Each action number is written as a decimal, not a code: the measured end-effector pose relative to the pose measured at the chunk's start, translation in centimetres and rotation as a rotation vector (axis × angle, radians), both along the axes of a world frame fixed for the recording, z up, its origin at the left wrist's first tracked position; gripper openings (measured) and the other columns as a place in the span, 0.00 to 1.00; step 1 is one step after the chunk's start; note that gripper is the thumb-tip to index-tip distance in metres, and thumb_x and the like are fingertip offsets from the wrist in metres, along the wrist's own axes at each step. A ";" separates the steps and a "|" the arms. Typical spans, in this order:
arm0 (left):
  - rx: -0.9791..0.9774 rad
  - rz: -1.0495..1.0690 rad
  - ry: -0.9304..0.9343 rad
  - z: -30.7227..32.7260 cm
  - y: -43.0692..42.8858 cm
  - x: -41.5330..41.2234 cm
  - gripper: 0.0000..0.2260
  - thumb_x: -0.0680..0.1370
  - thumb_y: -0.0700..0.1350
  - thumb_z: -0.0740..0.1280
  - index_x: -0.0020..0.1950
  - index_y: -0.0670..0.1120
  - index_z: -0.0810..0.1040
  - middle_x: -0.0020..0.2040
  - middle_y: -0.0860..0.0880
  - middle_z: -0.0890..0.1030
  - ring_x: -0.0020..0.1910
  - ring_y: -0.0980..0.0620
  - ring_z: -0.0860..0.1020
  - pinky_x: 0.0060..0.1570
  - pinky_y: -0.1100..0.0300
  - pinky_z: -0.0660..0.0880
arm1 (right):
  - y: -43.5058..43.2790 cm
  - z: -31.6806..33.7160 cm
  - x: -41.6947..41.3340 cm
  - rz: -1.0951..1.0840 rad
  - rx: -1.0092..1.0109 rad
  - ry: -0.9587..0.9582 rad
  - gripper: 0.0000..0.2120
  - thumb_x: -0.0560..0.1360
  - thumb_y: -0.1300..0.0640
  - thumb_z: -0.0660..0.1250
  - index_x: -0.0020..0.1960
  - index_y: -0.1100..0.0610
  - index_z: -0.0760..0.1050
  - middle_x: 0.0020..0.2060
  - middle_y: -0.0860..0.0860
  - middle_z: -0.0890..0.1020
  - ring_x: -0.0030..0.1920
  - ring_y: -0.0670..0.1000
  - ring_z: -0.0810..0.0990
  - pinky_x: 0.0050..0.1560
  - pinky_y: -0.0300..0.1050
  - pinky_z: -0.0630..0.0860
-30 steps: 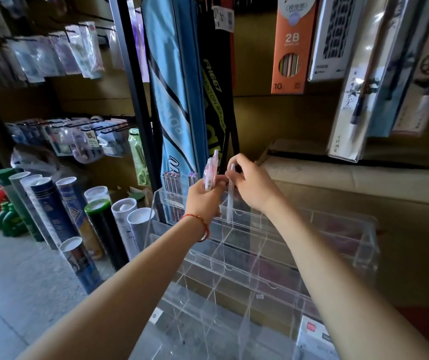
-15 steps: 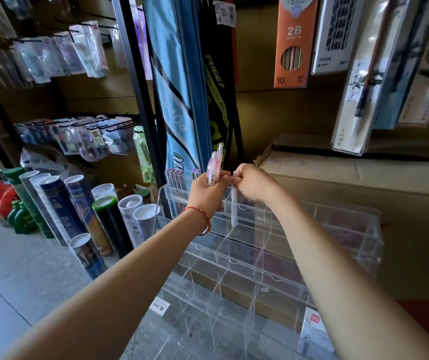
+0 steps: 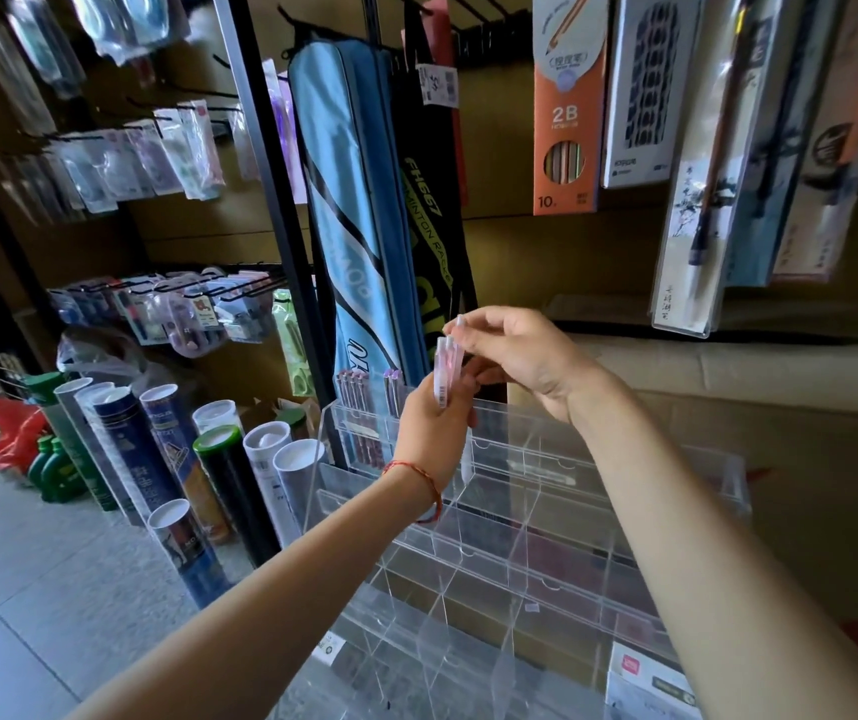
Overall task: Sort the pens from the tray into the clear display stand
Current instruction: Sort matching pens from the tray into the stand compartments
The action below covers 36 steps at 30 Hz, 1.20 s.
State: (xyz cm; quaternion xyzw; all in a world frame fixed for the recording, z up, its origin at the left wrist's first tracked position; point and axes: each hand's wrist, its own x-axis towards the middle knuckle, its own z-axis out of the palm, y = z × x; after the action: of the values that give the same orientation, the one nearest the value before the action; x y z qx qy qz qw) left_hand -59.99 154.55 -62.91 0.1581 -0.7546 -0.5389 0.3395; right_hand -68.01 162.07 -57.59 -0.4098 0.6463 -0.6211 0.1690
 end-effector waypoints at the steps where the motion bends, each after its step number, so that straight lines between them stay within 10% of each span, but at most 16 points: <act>1: 0.017 -0.029 -0.002 0.1 0.0 -0.1 0.09 0.81 0.45 0.57 0.43 0.48 0.73 0.30 0.48 0.73 0.21 0.59 0.67 0.24 0.67 0.65 | 0.0 -0.2 0.0 0.003 -0.007 -0.034 0.08 0.77 0.57 0.64 0.54 0.60 0.76 0.44 0.54 0.80 0.41 0.51 0.78 0.38 0.38 0.78; 14: 0.124 -0.133 -0.204 0.5 -1.2 1.1 0.08 0.81 0.44 0.58 0.52 0.42 0.75 0.41 0.48 0.79 0.30 0.54 0.78 0.31 0.63 0.76 | 0.3 -0.4 -1.3 -0.117 -0.204 -0.258 0.05 0.78 0.61 0.62 0.52 0.62 0.73 0.41 0.55 0.80 0.38 0.51 0.80 0.40 0.40 0.81; 21: -0.375 0.212 -0.195 0.3 -2.8 1.3 0.14 0.77 0.33 0.56 0.46 0.50 0.75 0.30 0.47 0.72 0.24 0.52 0.66 0.25 0.61 0.68 | 0.4 -0.2 -2.5 -0.766 -0.637 0.072 0.08 0.79 0.63 0.60 0.57 0.62 0.71 0.41 0.50 0.78 0.39 0.46 0.81 0.44 0.40 0.80; 24: -0.470 0.184 -0.205 -0.1 -2.4 0.6 0.09 0.75 0.33 0.58 0.44 0.43 0.76 0.27 0.50 0.68 0.25 0.53 0.63 0.27 0.64 0.64 | 0.0 -1.7 -2.4 -0.709 -0.505 0.400 0.14 0.77 0.64 0.62 0.62 0.62 0.71 0.45 0.54 0.79 0.44 0.49 0.81 0.45 0.36 0.79; 32: -0.339 0.144 -0.153 -1.4 -1.8 0.0 0.09 0.74 0.30 0.57 0.50 0.32 0.74 0.27 0.55 0.66 0.25 0.58 0.63 0.23 0.71 0.60 | -0.9 -4.6 -1.9 -0.366 -0.055 0.439 0.07 0.76 0.63 0.64 0.54 0.56 0.74 0.43 0.52 0.79 0.42 0.46 0.77 0.37 0.30 0.73; 36: -0.234 0.104 -0.169 -1.4 -1.9 0.1 0.12 0.74 0.29 0.57 0.33 0.41 0.71 0.26 0.52 0.65 0.25 0.55 0.61 0.21 0.71 0.60 | -1.0 -4.5 -1.8 -0.318 0.091 0.419 0.06 0.76 0.62 0.64 0.52 0.55 0.74 0.44 0.51 0.79 0.44 0.48 0.78 0.40 0.36 0.75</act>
State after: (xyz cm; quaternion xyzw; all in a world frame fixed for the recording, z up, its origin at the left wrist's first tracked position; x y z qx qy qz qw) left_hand -59.88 152.65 -64.32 0.2011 -0.8291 -0.4135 0.3182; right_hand -69.77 161.09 -62.05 -0.4149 0.7506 -0.5118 -0.0500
